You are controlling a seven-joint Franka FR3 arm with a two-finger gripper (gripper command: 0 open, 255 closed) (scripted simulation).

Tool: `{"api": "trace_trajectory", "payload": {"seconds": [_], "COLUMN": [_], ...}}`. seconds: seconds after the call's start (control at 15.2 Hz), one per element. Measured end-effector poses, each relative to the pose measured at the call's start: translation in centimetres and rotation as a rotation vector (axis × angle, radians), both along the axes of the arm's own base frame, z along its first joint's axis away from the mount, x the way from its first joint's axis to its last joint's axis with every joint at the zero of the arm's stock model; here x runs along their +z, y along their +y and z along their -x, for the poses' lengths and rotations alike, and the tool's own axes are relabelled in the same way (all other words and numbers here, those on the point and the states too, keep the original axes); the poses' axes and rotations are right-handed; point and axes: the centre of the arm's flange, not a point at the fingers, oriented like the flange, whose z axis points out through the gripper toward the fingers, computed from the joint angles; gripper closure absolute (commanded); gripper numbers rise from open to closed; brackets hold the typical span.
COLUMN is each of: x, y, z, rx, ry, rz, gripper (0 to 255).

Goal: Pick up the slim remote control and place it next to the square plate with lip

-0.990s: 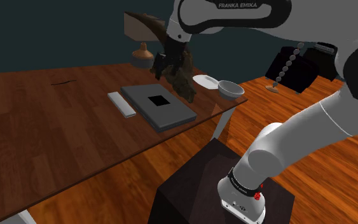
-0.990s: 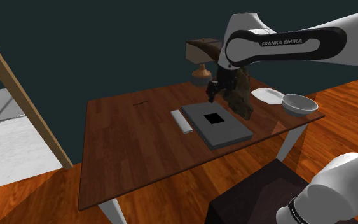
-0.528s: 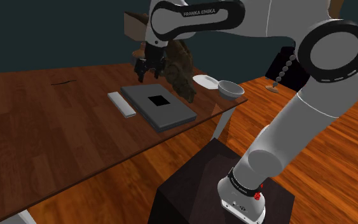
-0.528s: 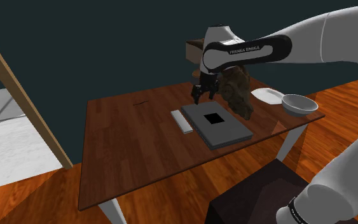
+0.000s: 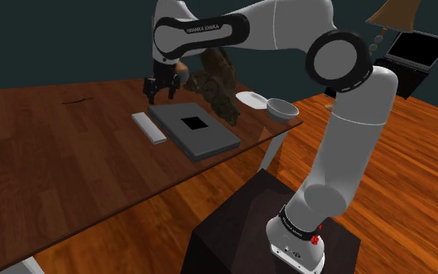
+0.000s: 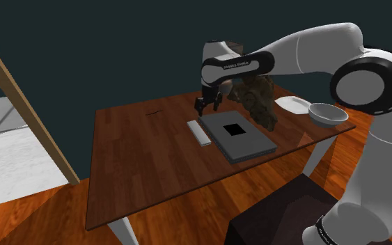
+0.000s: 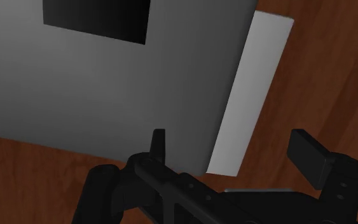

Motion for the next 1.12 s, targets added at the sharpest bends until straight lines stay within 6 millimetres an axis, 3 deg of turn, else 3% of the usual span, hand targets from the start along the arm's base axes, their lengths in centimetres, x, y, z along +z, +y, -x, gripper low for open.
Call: {"api": "trace_trajectory", "payload": {"seconds": [0.66,1.12], "x": [-7.0,-11.0], "y": [3.4,3.9], "z": [-11.2,-12.1], "rx": [0.036,0.039], "ry": [0.032,0.036], "rz": [0.023,0.026], "gripper": [0,0]}}
